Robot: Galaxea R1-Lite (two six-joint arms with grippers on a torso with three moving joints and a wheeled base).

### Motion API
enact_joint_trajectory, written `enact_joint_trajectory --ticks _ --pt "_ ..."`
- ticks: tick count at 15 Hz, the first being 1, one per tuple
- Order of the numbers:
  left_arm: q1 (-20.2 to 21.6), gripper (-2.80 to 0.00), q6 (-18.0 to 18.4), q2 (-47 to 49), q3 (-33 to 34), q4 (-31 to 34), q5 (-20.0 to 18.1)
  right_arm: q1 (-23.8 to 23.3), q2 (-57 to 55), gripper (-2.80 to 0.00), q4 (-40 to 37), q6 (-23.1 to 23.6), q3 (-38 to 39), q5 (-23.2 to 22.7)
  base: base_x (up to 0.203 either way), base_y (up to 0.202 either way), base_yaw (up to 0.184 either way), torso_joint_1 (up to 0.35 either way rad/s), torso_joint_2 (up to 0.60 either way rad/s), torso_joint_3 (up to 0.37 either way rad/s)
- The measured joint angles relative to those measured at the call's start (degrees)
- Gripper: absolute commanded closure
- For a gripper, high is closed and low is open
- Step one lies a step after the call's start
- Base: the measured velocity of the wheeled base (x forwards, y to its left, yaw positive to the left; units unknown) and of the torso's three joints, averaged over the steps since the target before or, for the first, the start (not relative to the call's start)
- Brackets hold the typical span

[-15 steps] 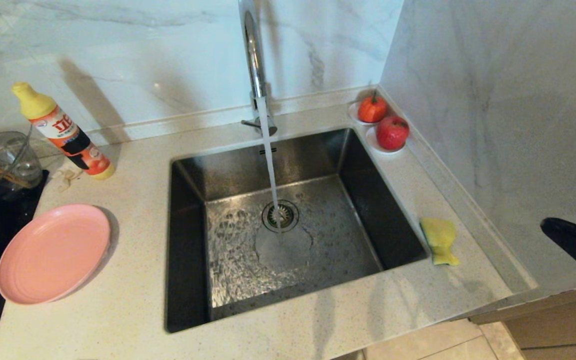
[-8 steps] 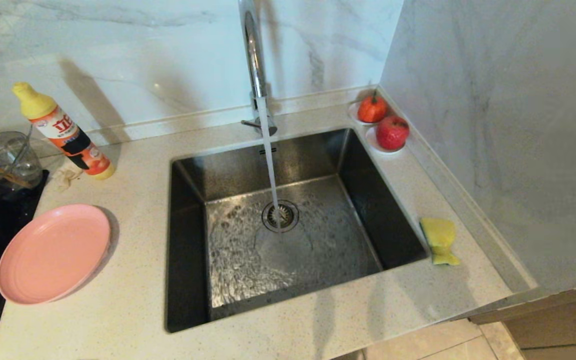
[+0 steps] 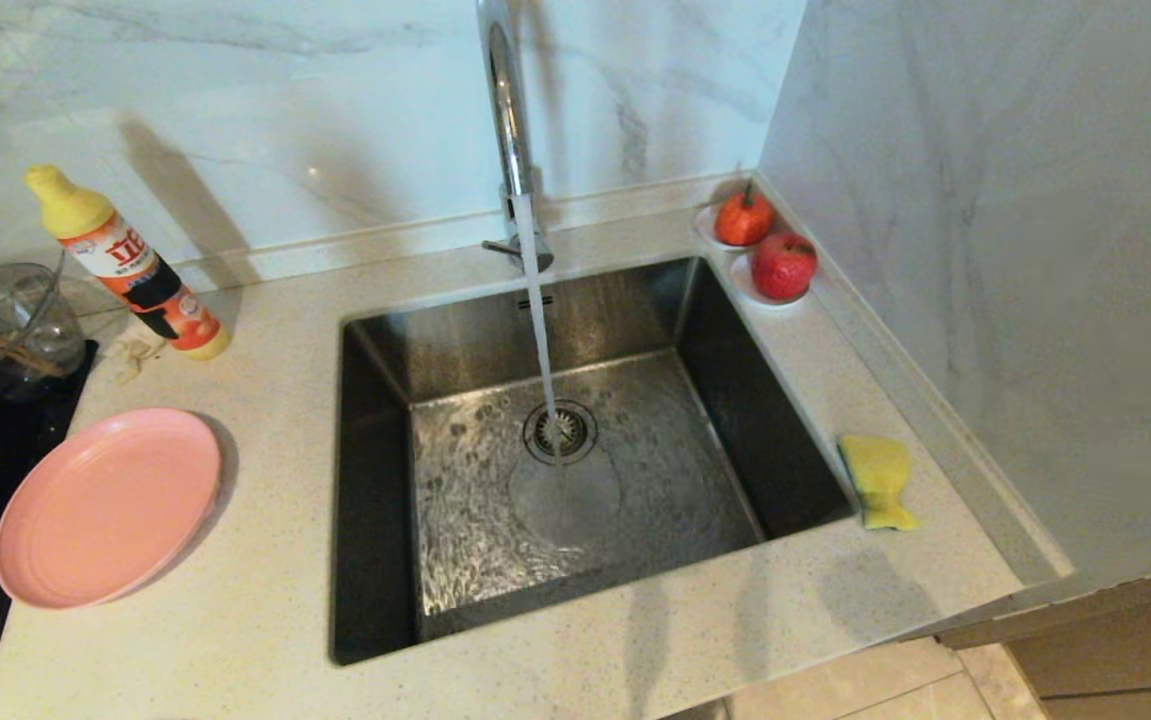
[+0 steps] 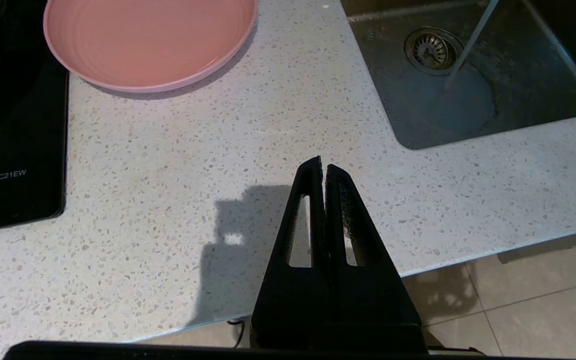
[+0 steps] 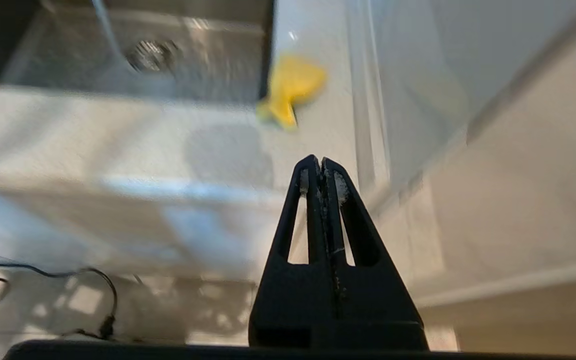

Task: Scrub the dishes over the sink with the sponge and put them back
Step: Turn off the faucet

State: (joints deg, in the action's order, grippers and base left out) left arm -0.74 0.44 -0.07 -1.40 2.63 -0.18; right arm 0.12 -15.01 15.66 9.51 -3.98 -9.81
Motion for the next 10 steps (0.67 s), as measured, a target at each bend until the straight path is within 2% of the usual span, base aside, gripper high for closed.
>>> enact_joint_trajectory --ticks 2,4,6,10 --pt "0.0 0.0 0.0 0.0 0.0 0.0 0.0 -1.0 1.9 0.0 -1.2 -1.3 2.9 4.6 0.0 0.0 0.0 0.0 0.0 0.0" --pt "0.0 0.0 0.0 0.0 0.0 0.0 0.0 -1.3 2.5 0.0 -3.7 -5.7 3.7 9.9 0.0 0.0 0.0 0.0 0.0 0.0" --pt "0.0 0.0 0.0 0.0 0.0 0.0 0.0 -1.3 2.9 0.0 -7.0 -7.2 3.8 10.3 0.0 0.0 0.0 0.0 0.0 0.0" --pt "0.0 0.0 0.0 0.0 0.0 0.0 0.0 -1.5 3.4 0.0 -13.2 -5.1 4.0 10.3 0.0 0.0 0.0 0.0 0.0 0.0"
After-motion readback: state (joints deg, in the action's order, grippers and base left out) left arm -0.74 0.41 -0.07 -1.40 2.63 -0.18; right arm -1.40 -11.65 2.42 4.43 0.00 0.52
